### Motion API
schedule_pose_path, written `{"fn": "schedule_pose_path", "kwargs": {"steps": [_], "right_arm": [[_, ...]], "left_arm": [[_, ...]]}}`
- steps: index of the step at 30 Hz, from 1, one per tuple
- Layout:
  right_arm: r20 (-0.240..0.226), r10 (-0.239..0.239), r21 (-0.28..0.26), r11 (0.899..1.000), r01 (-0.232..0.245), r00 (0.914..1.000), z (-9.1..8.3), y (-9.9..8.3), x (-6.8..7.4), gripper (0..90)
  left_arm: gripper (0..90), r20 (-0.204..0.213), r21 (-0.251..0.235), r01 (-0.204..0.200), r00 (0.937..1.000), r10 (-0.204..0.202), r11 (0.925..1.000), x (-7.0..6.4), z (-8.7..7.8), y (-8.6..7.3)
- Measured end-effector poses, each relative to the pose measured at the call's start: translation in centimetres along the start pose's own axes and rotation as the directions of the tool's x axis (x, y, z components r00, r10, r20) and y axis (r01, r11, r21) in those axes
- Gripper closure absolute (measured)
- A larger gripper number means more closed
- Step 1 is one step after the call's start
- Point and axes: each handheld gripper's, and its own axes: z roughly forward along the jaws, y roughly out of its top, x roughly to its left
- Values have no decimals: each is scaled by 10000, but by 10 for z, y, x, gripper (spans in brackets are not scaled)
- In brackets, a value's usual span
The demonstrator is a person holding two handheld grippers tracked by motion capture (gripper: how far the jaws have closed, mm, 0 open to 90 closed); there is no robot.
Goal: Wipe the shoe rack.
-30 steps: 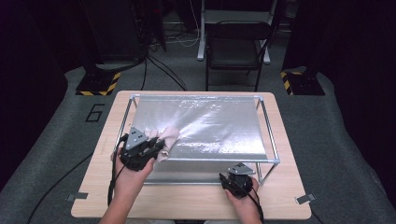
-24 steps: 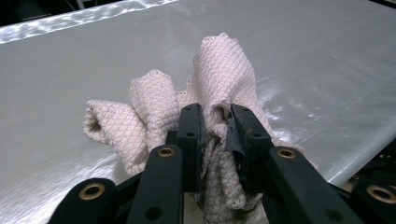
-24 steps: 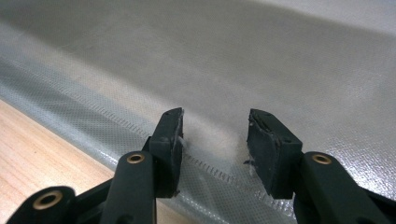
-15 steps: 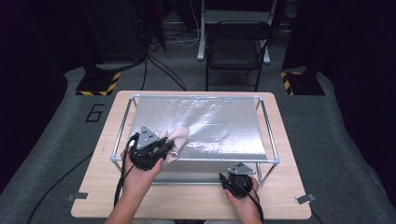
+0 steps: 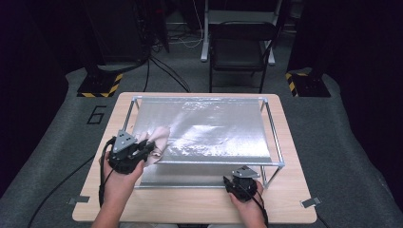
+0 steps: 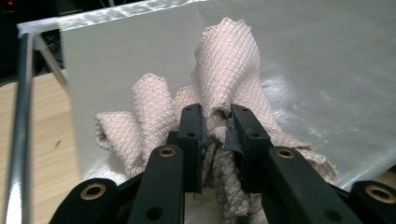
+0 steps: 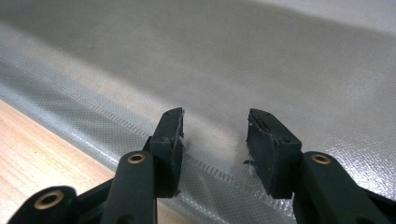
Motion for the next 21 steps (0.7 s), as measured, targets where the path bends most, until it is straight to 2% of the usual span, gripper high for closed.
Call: {"fn": "schedule_pose_path", "kwargs": {"steps": [2,7,11,19,21], "right_arm": [[3,2,-3,10000,-2,10000,0,0,0,559],[-107,57,-23,10000,-57,9999,0,0,0,560],[-7,-7,4,10000,7,10000,0,0,0,562],[-14,-14,0,10000,14,10000,0,0,0,563],[-8,-17,4,10000,17,10000,0,0,0,564]], "left_arm": [[752,85,3,71,9999,-71,10000,1,-1,-1],[752,-19,90,-40,10000,41,10000,-5,3,1],[752,161,80,-58,9999,56,10000,-11,7,3],[752,500,144,-439,9978,431,9989,-34,19,9],[752,629,125,-418,9972,409,9990,-39,22,10]]}}
